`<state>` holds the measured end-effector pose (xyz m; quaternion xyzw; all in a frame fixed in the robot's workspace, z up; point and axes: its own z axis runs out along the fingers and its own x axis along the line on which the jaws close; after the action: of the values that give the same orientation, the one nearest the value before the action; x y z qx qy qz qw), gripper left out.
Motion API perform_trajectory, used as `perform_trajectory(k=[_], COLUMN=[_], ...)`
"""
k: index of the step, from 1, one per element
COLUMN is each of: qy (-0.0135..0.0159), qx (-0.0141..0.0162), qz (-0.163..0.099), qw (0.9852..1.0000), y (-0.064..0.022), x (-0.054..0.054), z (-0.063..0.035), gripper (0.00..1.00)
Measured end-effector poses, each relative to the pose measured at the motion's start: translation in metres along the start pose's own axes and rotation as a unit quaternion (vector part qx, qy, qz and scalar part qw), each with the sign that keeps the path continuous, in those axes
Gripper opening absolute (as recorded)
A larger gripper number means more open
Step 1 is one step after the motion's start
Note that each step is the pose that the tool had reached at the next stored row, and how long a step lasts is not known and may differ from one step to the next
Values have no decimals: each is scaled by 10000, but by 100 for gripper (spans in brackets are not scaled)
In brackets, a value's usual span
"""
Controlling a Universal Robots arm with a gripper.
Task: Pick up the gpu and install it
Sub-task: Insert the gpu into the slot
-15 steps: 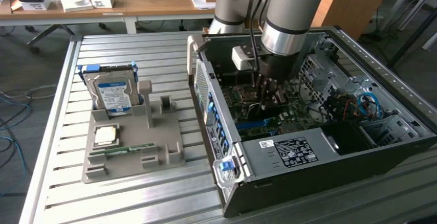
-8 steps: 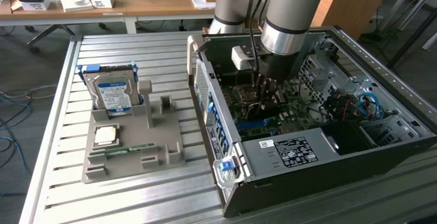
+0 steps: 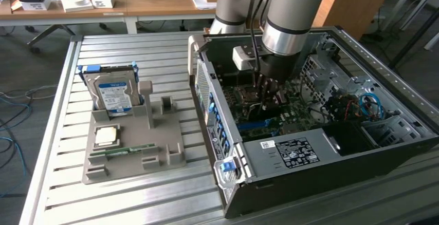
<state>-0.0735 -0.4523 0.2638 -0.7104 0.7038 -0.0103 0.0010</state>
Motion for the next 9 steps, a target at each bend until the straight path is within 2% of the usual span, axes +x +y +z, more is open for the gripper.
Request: perform_trajectory(k=[9], qy=[1], qx=[-1], qz=[71], qw=[10000], y=[0], x=[10], z=[4], gripper=[26])
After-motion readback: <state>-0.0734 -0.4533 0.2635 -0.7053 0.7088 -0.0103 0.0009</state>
